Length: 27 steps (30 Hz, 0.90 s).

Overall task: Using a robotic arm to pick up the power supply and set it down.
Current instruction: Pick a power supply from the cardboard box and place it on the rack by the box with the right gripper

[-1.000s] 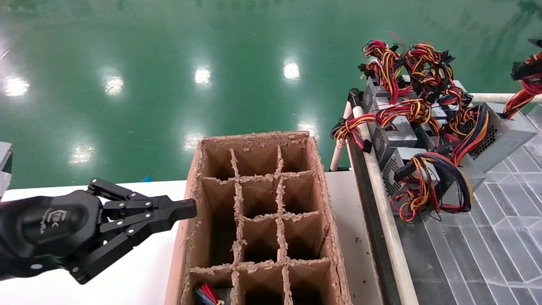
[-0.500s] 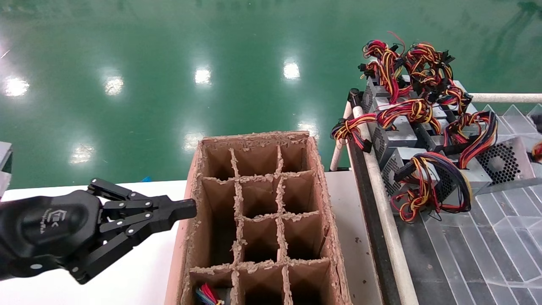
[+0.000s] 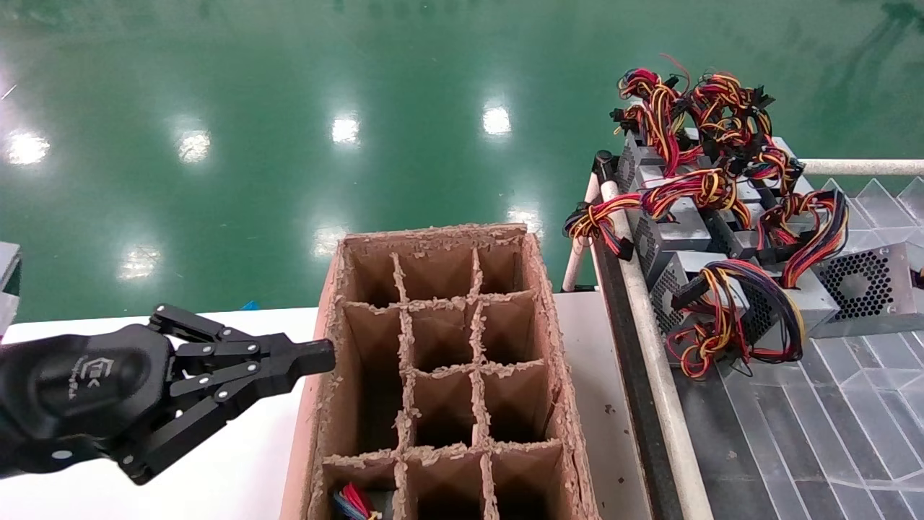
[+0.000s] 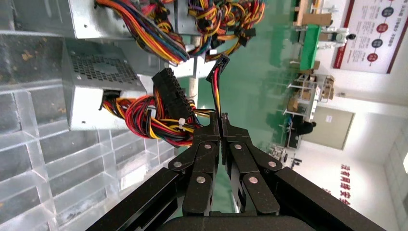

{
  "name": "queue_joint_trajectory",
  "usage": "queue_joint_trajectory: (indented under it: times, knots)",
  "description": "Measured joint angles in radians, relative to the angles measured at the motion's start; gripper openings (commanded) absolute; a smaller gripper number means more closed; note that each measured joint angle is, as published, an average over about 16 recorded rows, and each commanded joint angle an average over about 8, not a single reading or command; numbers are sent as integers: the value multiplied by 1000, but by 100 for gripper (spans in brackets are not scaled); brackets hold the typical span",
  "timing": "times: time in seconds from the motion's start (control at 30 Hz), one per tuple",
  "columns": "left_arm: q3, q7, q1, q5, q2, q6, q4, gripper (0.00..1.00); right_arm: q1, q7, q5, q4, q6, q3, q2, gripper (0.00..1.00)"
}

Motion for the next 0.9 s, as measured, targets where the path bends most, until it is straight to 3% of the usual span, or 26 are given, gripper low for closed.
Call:
queue_joint_trajectory:
  times: [0.57, 0.9]
  knots:
    - [0, 0, 0, 0, 0, 0, 0, 0, -21, -28, 31, 0, 110, -49, 31, 0]
    - [0, 0, 0, 0, 0, 0, 0, 0, -30, -64, 61, 1, 161, -72, -4, 0]
